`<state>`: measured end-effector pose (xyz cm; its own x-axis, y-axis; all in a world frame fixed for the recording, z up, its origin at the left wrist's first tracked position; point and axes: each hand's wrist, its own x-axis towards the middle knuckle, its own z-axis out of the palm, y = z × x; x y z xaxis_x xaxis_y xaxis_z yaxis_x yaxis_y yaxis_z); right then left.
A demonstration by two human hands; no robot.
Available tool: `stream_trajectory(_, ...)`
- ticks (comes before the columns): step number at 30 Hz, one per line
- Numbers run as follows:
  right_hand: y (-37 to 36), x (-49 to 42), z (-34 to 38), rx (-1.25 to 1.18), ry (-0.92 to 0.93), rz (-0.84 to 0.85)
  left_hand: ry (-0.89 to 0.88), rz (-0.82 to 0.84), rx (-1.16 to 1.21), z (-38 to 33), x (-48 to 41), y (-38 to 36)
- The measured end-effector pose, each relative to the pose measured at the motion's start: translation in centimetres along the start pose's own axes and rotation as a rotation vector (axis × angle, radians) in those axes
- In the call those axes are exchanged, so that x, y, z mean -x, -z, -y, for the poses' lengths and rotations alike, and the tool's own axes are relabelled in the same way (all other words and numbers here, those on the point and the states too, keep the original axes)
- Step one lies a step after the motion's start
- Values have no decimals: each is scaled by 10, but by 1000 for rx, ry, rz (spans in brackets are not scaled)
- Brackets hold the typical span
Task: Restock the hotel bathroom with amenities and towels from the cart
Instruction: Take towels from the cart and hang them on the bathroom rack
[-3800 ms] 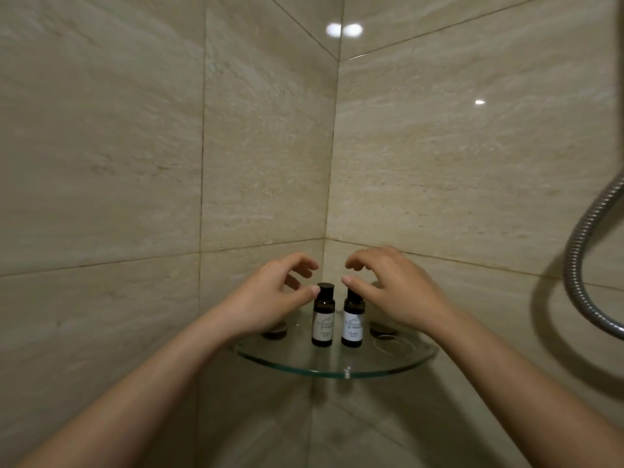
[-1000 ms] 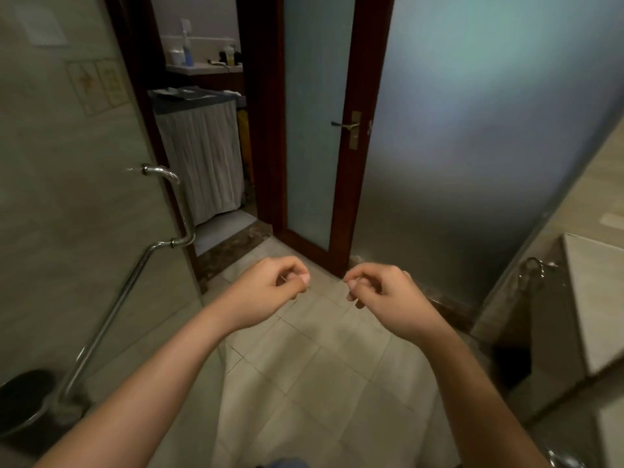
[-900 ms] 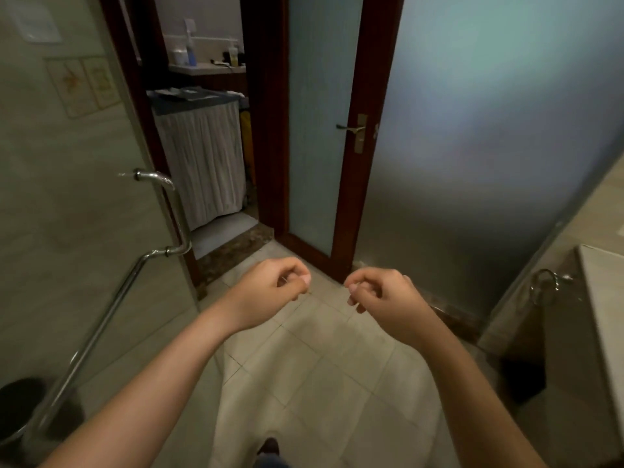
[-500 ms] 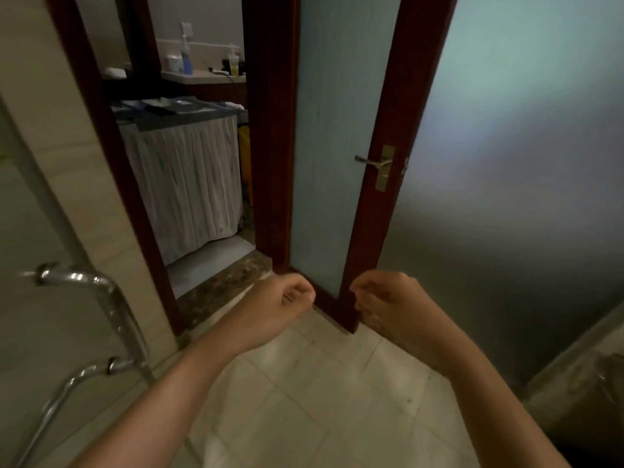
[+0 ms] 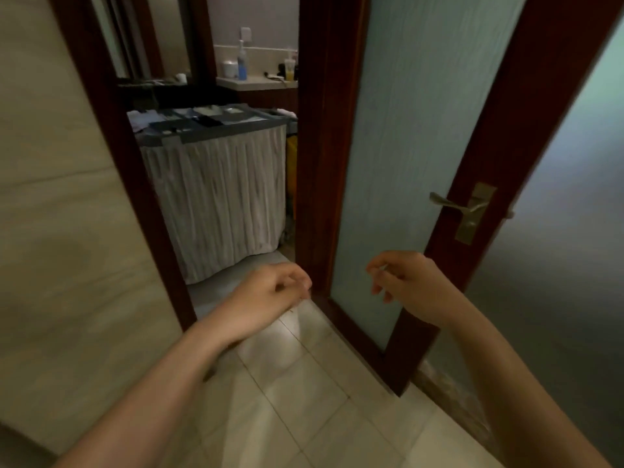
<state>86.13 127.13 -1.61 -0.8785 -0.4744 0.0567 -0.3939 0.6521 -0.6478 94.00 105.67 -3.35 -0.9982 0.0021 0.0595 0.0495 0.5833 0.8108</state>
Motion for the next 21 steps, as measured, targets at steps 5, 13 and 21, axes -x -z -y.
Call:
stream_trajectory(5, 21, -110, -34, -84, 98, 49, 69, -55, 13, 11, -96, 19)
stream_trajectory(13, 61, -271, -56, -248, 190, 120, 66, -147, -6, 11, -238, 44)
stream_trajectory(21, 37, -389, -32, -224, 401, 260, 76, -211, 96, 49, -306, 91)
